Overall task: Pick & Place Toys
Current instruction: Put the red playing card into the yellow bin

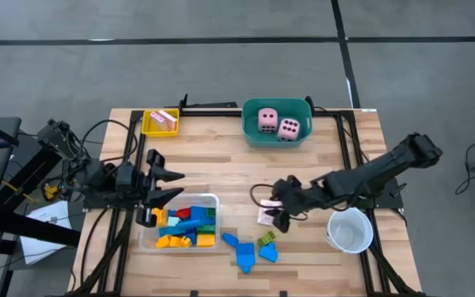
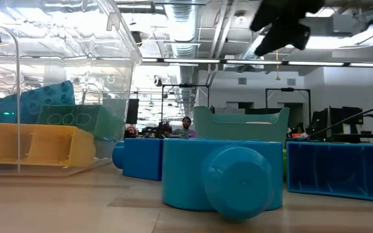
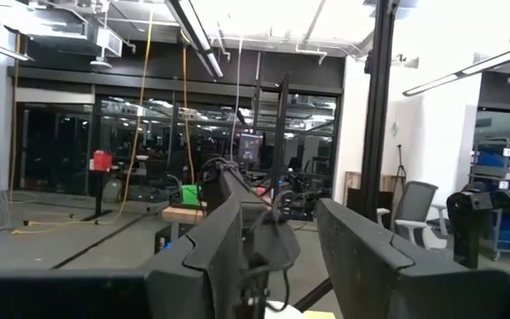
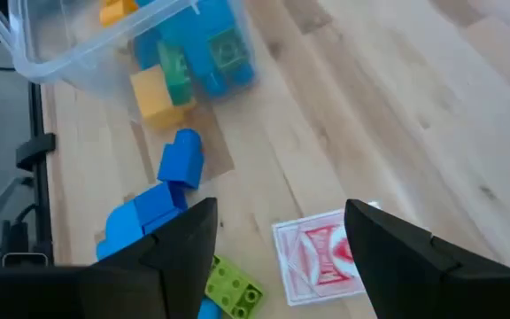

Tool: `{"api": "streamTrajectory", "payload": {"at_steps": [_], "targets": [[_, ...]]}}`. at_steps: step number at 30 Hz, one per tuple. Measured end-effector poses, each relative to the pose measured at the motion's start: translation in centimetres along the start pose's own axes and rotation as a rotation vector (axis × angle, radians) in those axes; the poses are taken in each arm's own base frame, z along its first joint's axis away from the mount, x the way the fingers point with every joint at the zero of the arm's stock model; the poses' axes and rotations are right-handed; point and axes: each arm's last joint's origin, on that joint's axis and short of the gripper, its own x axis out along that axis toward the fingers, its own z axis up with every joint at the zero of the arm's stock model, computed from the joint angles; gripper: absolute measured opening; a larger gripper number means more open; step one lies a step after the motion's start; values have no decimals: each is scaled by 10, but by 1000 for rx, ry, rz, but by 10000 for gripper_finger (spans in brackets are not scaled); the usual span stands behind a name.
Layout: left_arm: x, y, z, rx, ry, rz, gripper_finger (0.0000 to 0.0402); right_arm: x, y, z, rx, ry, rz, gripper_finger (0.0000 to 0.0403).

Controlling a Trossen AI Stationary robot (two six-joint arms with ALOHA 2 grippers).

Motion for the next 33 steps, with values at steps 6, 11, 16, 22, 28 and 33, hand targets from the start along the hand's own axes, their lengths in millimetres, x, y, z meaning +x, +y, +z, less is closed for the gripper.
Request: {"api": "streamTrajectory", "payload": {"at_steps": [6,11,16,22,28,33], "targets": [[2,3,0,8,-2,20,145,-16,-10,-16,-226,5,10,240],[2,3,0,32,-2,19,145,-17,-17,-24,-889,121,6,240],[2,3,0,31,-2,19,145,-10,-19,-17,-1266,107,89,240],[3,2,-3,37,5,18,145,16,-26,-19,-1473,206,241,240],[6,1,-7,51,21,27,145,45,-20,-28,-1679,218,279,240],[7,0,-9,54,26,31,145,61,-6,-34,-1715,149,292,240]]}}
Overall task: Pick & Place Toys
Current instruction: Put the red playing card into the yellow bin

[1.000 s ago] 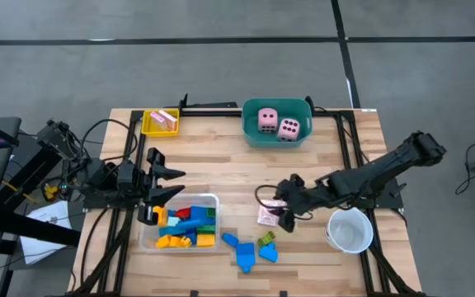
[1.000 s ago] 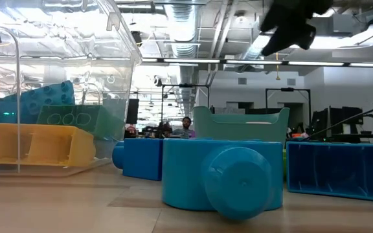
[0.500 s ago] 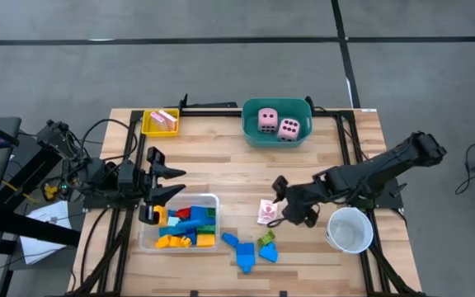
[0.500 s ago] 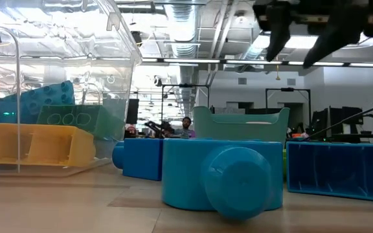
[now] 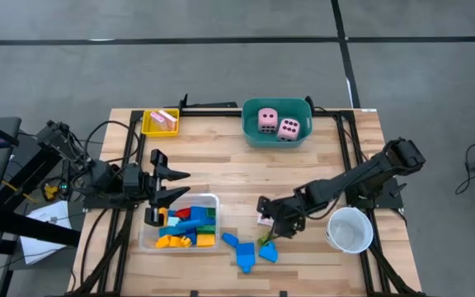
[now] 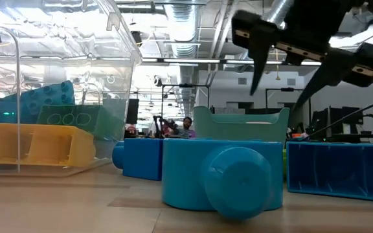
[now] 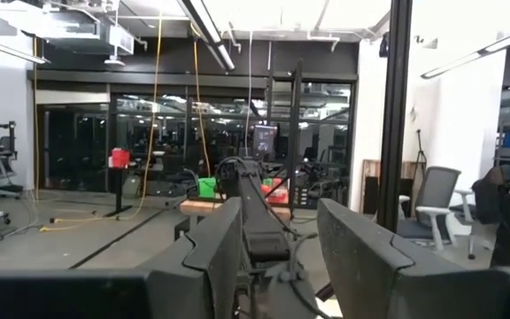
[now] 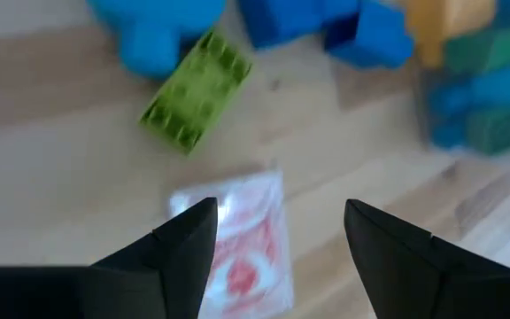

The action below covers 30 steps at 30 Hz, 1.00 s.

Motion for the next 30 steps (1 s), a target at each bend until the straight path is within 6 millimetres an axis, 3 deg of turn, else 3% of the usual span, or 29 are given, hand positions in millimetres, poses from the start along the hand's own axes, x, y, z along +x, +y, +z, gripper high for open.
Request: {"api": "streamTrajectory", "payload": {"at_steps": [3,30], "targets": [[0,0,0,-3,-3,1,145,8,1,9,-11,-30,-22,240],[0,0,0,-5,-2,0,145,5,-1,1,138,53,-56,241]]}}
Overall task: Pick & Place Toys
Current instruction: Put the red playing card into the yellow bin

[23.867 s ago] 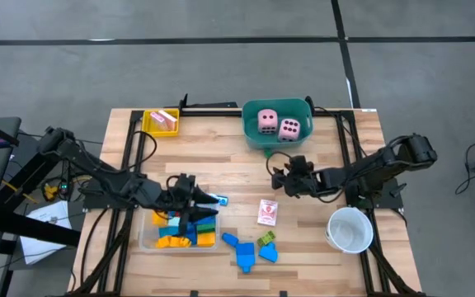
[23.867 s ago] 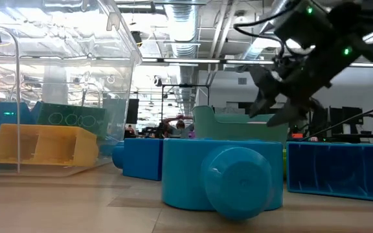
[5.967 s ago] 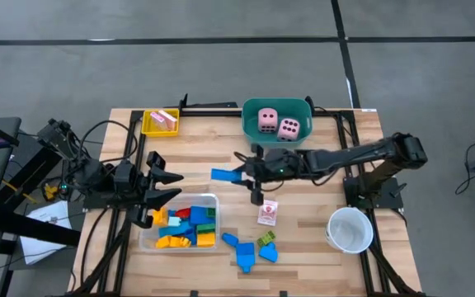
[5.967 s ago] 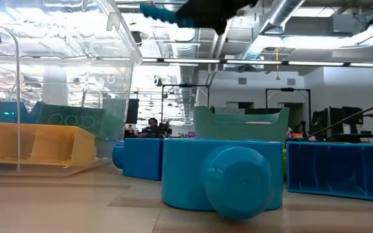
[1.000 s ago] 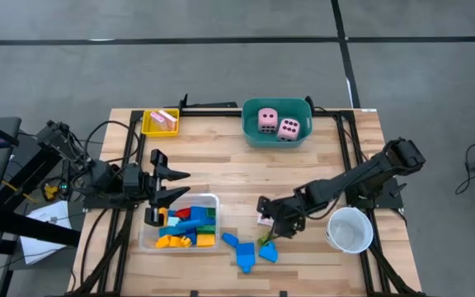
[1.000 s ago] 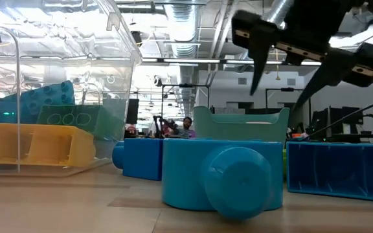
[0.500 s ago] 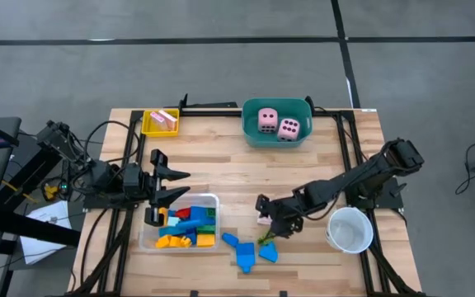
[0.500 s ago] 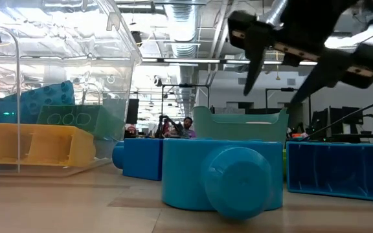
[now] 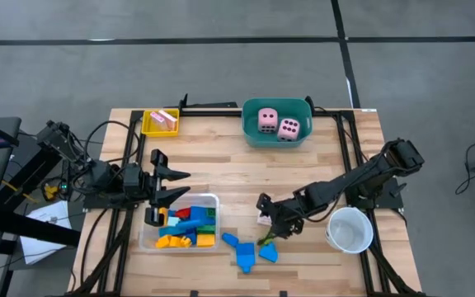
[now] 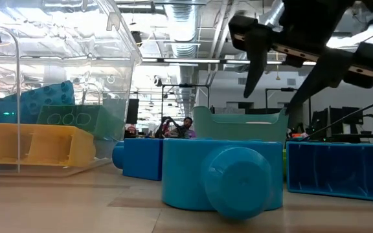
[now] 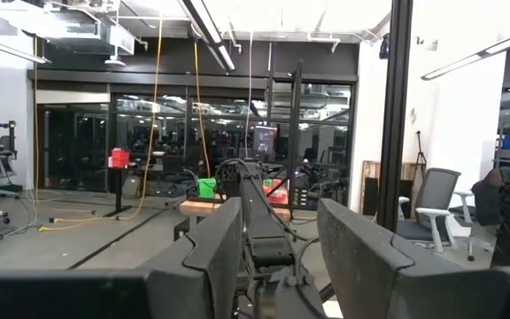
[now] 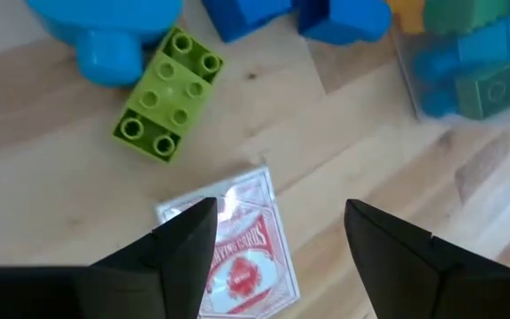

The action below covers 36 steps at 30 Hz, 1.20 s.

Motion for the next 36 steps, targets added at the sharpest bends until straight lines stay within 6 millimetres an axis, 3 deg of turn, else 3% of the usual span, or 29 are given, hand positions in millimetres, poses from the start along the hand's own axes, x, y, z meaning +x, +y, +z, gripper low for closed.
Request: {"api": "streamTrajectory", "payload": {"at_steps": [19,29,32,36], "targets": [[0,0,0,0,0,0,145,-5,-2,1,50,25,33,241],[0,0,0,-19,2,-1,145,-5,-1,-5,191,73,55,241],[0,0,-1,-18,6,-2,145,-5,0,-3,240,149,-38,241],[0,0,-1,-18,6,-2,145,-9,-8,-7,277,359,-301,251]]}}
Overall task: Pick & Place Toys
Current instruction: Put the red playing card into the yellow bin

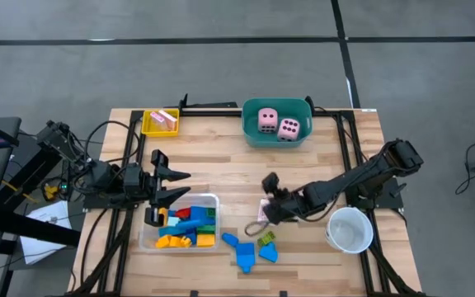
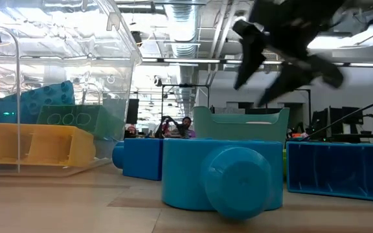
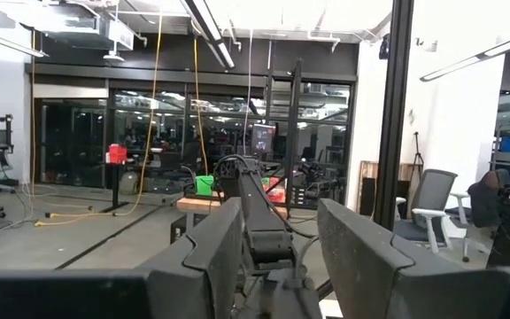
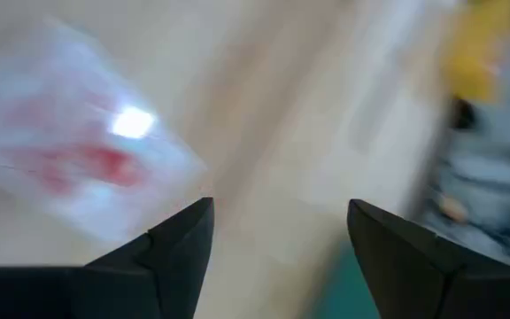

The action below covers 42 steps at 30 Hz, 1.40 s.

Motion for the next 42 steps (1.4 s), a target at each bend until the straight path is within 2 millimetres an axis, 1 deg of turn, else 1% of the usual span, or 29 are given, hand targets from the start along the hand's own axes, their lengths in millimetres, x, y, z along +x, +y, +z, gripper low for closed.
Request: {"api": "streamTrajectory", "payload": {"at_steps": [2,5,9,13,14,16,20,25,28,30,31,34,36,39,42], "targets": [[0,0,0,0,0,0,145,0,-6,0,-3,41,-81,261],[0,0,0,0,0,0,145,-2,-19,5,74,23,-142,285],[0,0,0,-3,0,0,145,-6,-24,8,79,11,-149,333],[0,0,0,-4,-1,1,145,-6,-23,7,59,13,-125,386],[0,0,0,-4,-1,0,145,-5,-22,8,66,7,-113,393],[0,0,0,-4,-1,0,145,-5,-22,8,90,-3,-93,393],[0,0,0,-4,-1,0,145,-3,-25,6,154,-8,-82,379],[0,0,0,-4,-1,0,145,1,-30,1,124,15,-81,375],[0,0,0,-4,-1,0,145,3,-32,0,121,-15,-21,375],[0,0,0,-4,-1,0,145,5,-31,-1,46,-29,30,375],[0,0,0,-4,-1,0,145,5,-29,-2,-20,-42,72,375],[0,0,0,-4,-1,0,145,6,-17,-5,-312,-145,255,375],[0,0,0,-4,0,0,145,6,-7,-6,-438,-225,354,375],[0,0,0,-3,0,0,145,5,2,-6,-511,-307,429,375],[0,0,-1,4,9,-1,145,5,7,-5,-574,-335,418,375]]}}
